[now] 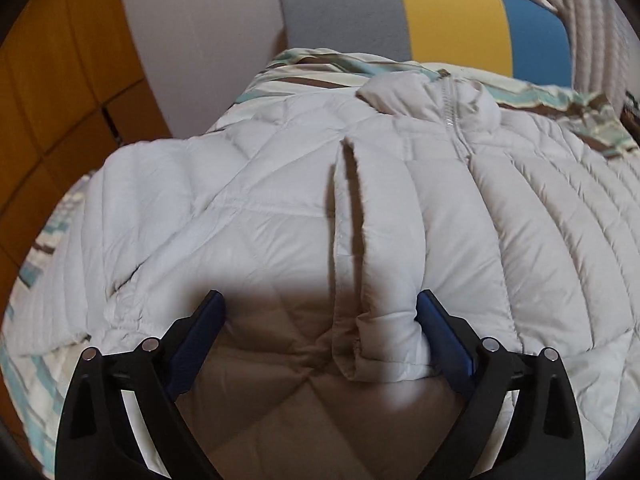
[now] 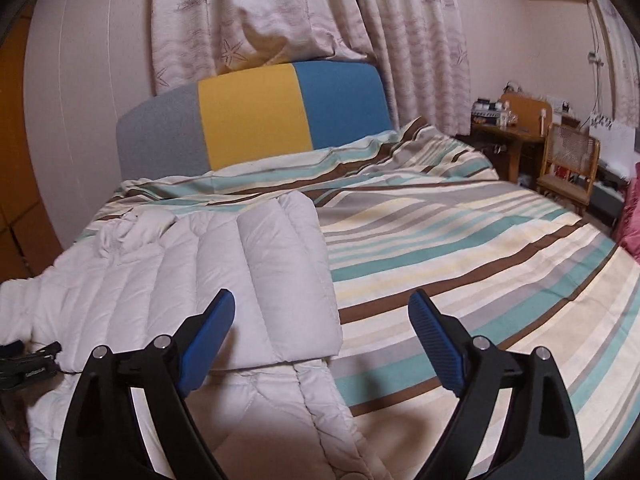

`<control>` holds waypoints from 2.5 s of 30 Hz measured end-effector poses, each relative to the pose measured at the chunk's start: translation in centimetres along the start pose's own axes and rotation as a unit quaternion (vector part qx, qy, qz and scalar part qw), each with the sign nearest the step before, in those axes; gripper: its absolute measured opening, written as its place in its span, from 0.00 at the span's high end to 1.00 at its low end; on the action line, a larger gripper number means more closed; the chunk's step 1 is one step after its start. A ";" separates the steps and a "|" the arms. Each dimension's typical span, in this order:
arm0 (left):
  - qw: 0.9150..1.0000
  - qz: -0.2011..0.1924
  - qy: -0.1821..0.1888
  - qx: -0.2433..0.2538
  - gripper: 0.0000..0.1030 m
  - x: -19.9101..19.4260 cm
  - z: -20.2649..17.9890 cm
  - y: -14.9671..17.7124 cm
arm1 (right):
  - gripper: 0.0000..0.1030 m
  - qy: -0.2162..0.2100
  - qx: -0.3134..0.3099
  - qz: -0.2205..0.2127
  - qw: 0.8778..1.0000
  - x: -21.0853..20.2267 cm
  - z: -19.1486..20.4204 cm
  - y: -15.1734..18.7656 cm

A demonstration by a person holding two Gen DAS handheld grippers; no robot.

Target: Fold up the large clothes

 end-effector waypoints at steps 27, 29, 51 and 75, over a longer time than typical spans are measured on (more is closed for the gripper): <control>0.999 0.012 0.027 -0.034 0.03 0.9 0.2 0.6 | 0.73 0.034 -0.043 0.141 0.989 13.8 2.1 -0.3; 0.999 0.011 0.027 -0.034 0.03 0.8 0.1 0.7 | 0.61 0.019 -0.028 0.131 0.991 12.9 1.9 -0.9; 0.998 0.013 0.041 -0.042 0.03 0.9 0.3 0.7 | 0.25 0.103 -0.048 0.120 0.986 7.1 -1.0 2.3; 0.930 0.007 -0.011 -0.368 0.03 -5.0 27.3 12.2 | 0.17 0.115 -0.050 0.113 0.986 7.0 -0.9 2.2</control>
Point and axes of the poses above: each gripper's, at about its wrist camera, not at the fingertips, and x roughly the way its jaws point, z to its left, y to its underside, the point moved 7 cm from there along x, roughly the way its jaws point, and after that the axes turned 12 degrees about x, right-handed, at the moved point
